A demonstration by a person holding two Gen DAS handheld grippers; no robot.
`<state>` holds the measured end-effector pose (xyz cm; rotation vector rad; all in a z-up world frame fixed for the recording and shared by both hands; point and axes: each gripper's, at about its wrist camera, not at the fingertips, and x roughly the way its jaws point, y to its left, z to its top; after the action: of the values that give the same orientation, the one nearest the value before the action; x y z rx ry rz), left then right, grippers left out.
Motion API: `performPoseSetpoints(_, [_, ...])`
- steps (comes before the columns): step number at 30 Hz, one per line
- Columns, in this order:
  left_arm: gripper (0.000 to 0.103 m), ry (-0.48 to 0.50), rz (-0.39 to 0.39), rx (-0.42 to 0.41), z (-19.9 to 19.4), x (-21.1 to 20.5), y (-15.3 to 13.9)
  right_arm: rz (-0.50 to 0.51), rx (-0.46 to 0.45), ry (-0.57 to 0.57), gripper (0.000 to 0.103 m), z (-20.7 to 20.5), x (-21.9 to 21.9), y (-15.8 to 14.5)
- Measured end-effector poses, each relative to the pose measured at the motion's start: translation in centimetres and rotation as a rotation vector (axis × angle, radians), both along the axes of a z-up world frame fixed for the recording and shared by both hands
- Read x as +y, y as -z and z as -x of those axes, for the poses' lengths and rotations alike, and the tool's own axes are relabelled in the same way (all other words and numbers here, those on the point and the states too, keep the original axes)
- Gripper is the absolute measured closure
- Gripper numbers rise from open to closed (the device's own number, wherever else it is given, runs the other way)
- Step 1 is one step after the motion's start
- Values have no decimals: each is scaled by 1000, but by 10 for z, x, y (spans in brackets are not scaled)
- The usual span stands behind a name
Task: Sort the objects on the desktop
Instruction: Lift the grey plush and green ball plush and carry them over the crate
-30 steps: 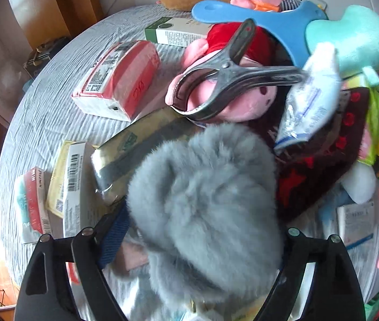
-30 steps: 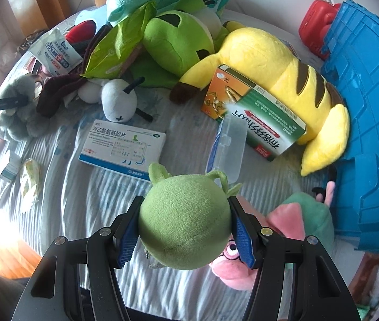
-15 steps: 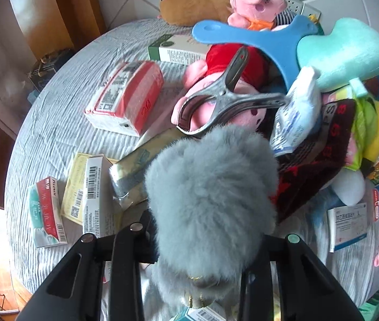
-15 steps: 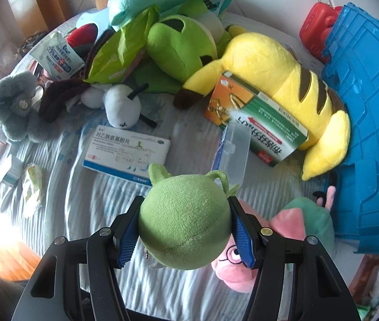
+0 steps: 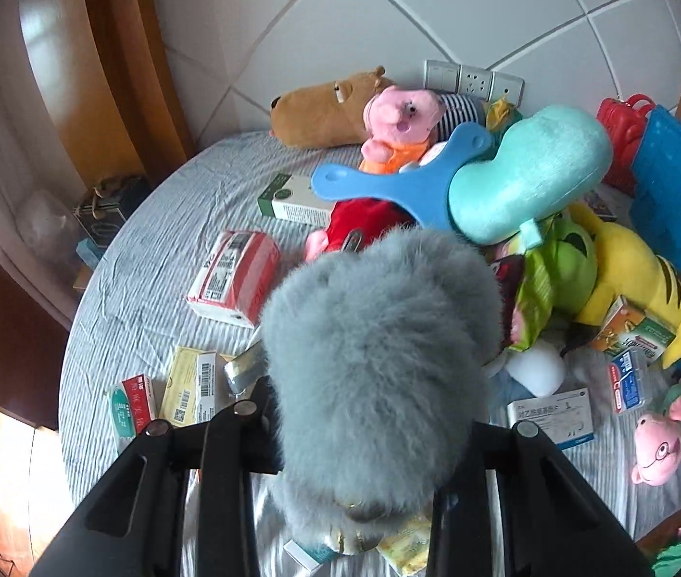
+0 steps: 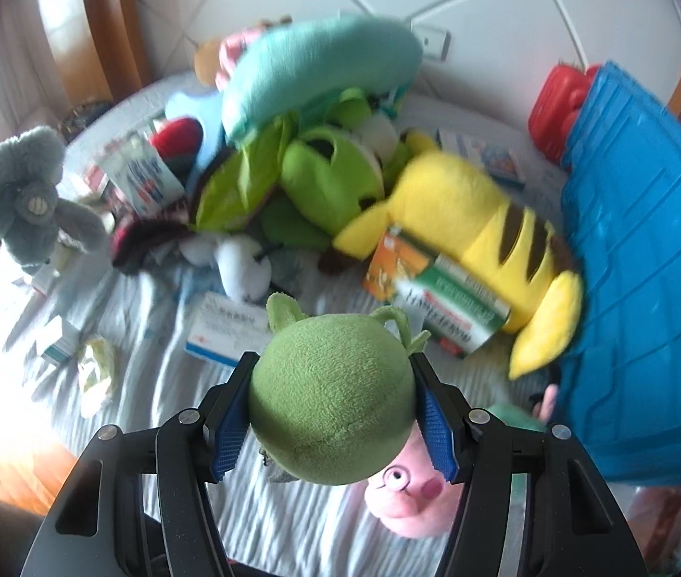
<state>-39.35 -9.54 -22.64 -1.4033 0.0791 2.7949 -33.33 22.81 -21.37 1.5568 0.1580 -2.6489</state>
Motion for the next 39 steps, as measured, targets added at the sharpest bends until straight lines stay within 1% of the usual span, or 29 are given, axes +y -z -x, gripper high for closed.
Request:
performPoseSetpoints(5, [72,26,3,62,-8,38,-45,22,98,-18,43,-7,15,-46])
performPoseSetpoints(10, [72,62,-7,126,-13,88,-86,44,197,-5,43,-16,49,-93])
performPoseSetpoints(16, [72,136,-30,197,-17,164,-129,43,301,27,43,-34,108,-145])
performPoseSetpoints(21, [72,212,-51,260,-19,237,-166,33,377,65,42,-55,158,-179])
performPoseSetpoints(24, [72,268,-65,295,-19,282,-185,25,411,91,43,-66,189,-194])
performPoseSetpoints(29, [72,376,-104,329,-16,359,-213,4,451,146,43,-83,241,-211])
performPoseSetpoints(35, [72,544,-117,363,-22,460,-248,-17,461,215,43,-95,297,-224])
performPoseSetpoints(39, [72,627,-128,380,-33,516,-268,-22,468,264,43,-101,327,-229])
